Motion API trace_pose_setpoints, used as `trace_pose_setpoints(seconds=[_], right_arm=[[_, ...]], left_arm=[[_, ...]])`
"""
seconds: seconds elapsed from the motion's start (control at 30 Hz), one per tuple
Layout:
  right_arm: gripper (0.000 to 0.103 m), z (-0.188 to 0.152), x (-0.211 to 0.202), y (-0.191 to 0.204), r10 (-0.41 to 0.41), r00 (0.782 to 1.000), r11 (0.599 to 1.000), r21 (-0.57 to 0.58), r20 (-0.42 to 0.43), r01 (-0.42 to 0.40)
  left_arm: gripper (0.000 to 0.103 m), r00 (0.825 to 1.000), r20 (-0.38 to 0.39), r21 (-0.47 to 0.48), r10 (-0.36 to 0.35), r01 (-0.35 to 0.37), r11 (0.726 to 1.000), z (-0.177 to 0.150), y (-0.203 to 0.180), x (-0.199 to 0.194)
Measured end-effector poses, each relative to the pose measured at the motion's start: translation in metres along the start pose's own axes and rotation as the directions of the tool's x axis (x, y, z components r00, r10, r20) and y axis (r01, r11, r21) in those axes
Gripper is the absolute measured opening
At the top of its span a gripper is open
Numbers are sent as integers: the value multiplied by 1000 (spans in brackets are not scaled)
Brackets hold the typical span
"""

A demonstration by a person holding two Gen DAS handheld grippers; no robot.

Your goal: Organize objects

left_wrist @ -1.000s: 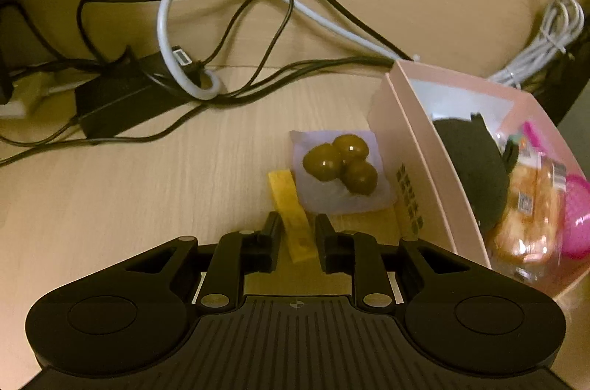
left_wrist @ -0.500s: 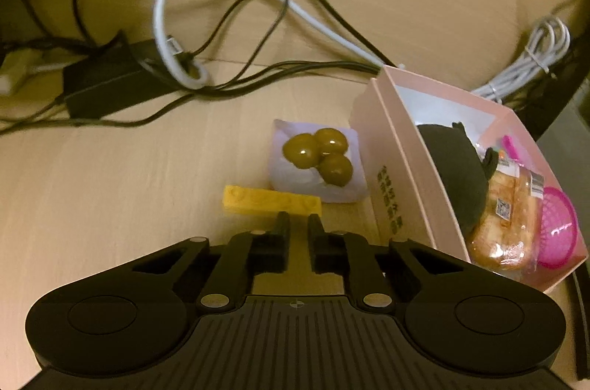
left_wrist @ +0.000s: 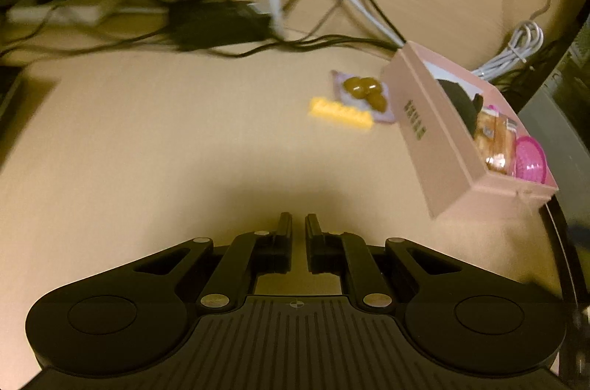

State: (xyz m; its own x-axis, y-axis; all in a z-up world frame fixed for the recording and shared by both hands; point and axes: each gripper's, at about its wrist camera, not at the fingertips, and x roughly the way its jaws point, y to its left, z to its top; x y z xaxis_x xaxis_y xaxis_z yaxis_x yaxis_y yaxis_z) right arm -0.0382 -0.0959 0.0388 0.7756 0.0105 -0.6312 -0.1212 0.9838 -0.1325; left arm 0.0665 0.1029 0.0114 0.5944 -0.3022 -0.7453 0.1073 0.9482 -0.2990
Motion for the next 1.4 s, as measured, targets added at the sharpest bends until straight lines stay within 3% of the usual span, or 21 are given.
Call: trace_pose_setpoints(seconds=[0.17, 0.33, 0.4, 0.47, 0.53, 0.63, 0.7, 0.8, 1.0, 1.27, 1.4], right_arm=[[101, 31, 15, 33, 52, 998, 996, -76, 25, -50], [98, 72, 50, 55, 70, 998, 995, -69, -7, -70], [91, 91, 75, 63, 29, 999, 997, -65, -37, -31], [63, 106, 104, 71, -36, 996, 997, -76, -77, 30], [47, 119, 134, 77, -107, 988, 990, -103, -108, 96], [47, 131, 177, 84, -236, 965, 964, -153, -115, 218], [47, 136, 200, 85, -278, 950, 954, -155, -139, 256], [47, 135, 216, 85, -269, 947, 960, -127, -176, 249], [47, 123, 213, 85, -230, 959, 972, -86, -166, 218], [49, 98, 171, 98, -74, 979, 997, 11, -189, 77], [49, 75, 136, 110, 37, 979, 998, 56, -202, -26]], left_arm=[[10, 999, 12, -62, 43, -42, 997, -17, 33, -30], [10, 998, 22, -119, 50, -47, 992, -26, 64, -49], [10, 999, 25, -142, 40, -36, 989, -28, 72, -54], [10, 999, 26, -158, 26, -22, 987, -30, 78, -56], [10, 999, 28, -163, 15, -10, 987, -31, 82, -57], [10, 1000, 31, -174, -4, 9, 985, -32, 86, -57], [10, 1000, 22, -166, -6, 10, 986, -30, 87, -56], [10, 1000, 21, -178, -3, 7, 984, -30, 91, -58], [10, 1000, 15, -185, -15, 17, 983, -29, 95, -57], [10, 1000, 10, -200, -18, 20, 980, -28, 98, -57], [10, 1000, 8, -189, -21, 22, 982, -32, 95, -62]])
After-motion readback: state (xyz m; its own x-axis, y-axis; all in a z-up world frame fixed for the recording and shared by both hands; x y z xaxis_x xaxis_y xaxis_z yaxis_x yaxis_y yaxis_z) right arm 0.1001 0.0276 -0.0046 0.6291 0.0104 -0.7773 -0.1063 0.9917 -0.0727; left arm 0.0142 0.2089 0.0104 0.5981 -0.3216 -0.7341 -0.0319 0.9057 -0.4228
